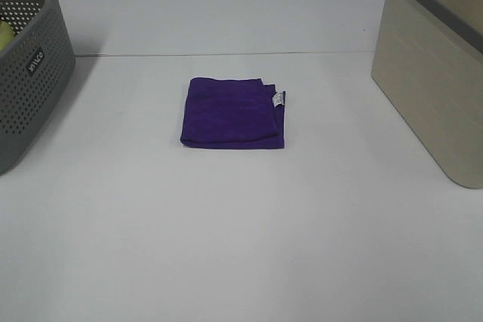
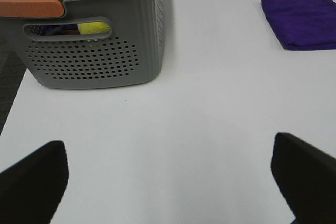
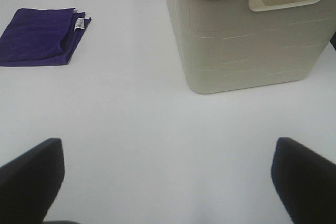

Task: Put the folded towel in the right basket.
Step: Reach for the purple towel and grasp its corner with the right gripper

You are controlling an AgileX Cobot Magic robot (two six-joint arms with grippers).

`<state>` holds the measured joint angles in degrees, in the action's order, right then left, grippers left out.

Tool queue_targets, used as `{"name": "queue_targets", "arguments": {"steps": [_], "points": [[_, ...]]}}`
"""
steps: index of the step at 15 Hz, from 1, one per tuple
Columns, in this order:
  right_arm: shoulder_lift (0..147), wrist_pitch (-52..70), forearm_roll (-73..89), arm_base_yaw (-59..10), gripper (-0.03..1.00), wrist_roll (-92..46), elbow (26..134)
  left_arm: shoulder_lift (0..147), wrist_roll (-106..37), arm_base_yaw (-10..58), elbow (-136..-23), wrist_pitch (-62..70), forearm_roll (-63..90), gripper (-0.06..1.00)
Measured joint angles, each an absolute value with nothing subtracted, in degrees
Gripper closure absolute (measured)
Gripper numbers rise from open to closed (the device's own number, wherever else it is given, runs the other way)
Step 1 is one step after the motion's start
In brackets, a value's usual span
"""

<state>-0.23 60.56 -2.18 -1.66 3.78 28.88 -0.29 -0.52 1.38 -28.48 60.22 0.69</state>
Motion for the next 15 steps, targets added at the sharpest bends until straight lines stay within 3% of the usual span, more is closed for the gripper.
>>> {"name": "queue_targets", "arguments": {"steps": [15], "points": [[-0.23,60.56,-2.29,-1.66,-0.01,3.72,28.88,-0.29,-0.52,1.38,-28.48,60.22,0.63,-0.05]]}}
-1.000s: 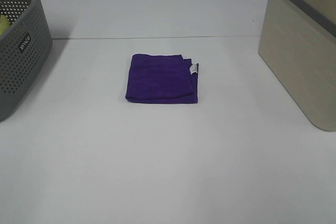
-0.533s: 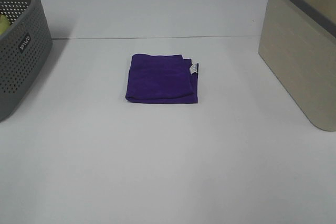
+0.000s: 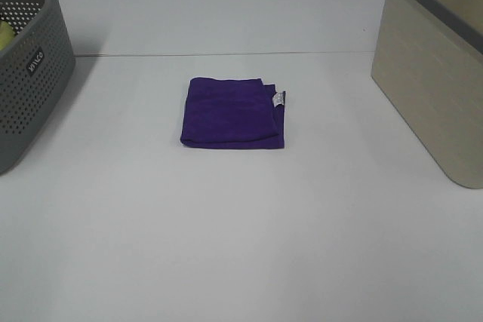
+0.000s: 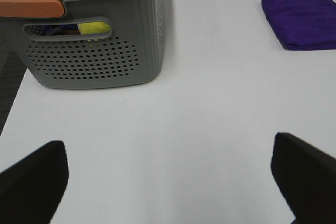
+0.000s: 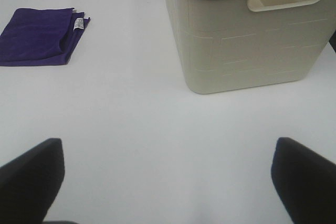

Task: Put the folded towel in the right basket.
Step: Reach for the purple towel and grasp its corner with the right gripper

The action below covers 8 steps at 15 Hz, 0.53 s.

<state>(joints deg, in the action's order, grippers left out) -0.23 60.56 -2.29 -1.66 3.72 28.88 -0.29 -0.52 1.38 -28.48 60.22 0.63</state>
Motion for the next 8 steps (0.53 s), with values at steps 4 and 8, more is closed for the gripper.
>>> {"name": "queue_targets", "arguments": {"steps": [4,8], "points": [[-0.23,60.56,-2.29,-1.66,-0.01,3.72,28.88,-0.29,-0.52,1.38,-28.48,60.22,0.63,-0.05],[-0.23,60.56,-2.29,-1.66,-0.01,3.72,28.88,-0.29,-0.52,1.38,-28.48,60.22,0.63,-0.05]]}}
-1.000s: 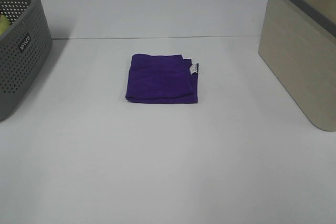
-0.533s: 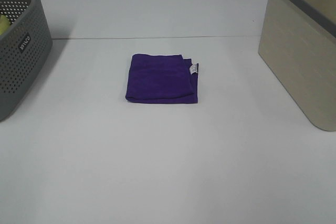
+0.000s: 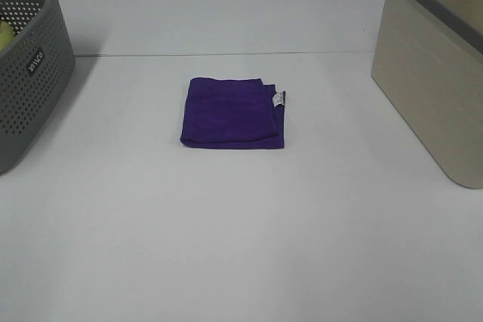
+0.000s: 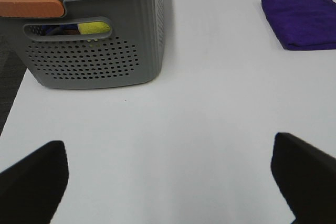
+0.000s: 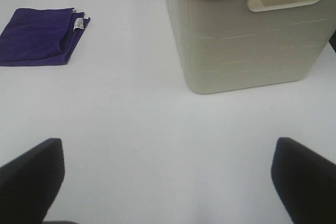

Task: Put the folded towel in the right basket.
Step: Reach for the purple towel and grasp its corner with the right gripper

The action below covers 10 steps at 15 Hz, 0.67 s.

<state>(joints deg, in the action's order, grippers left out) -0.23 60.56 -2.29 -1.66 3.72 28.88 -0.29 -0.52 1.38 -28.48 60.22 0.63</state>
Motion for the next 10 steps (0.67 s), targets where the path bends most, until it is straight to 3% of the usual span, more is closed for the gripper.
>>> {"name": "queue_targets", "arguments": {"steps": [10], "points": [[-0.23,60.56,-3.09,-1.66,-0.01,3.72,28.88,-0.29,-0.52,1.38,-28.48,60.22,0.63,-0.05]]}}
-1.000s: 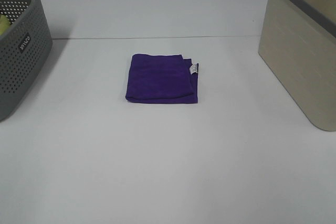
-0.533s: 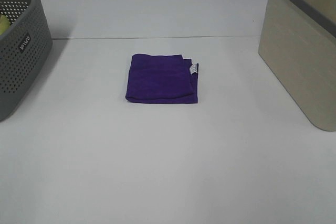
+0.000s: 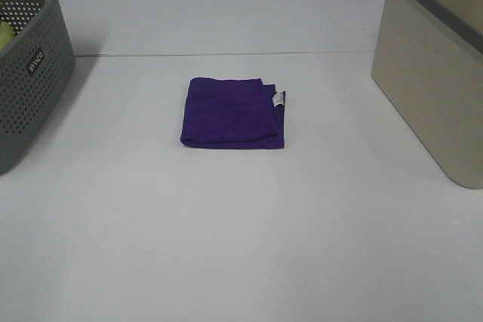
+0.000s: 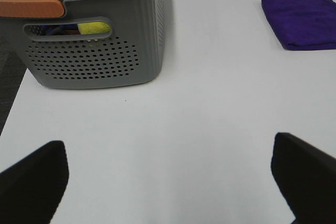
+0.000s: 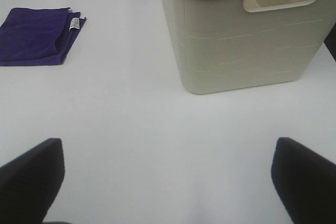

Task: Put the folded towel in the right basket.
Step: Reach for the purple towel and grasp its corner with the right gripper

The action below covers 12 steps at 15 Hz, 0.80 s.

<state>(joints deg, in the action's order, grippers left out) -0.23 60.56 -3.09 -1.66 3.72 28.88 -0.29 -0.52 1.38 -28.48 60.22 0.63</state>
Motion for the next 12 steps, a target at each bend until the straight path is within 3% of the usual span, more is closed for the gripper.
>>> {"name": "queue_targets", "arguments": {"steps": [12], "points": [[-0.23,60.56,-3.15,-1.66,-0.01,3.72,28.88,-0.29,-0.52,1.38,-28.48,60.22,0.63,-0.05]]}}
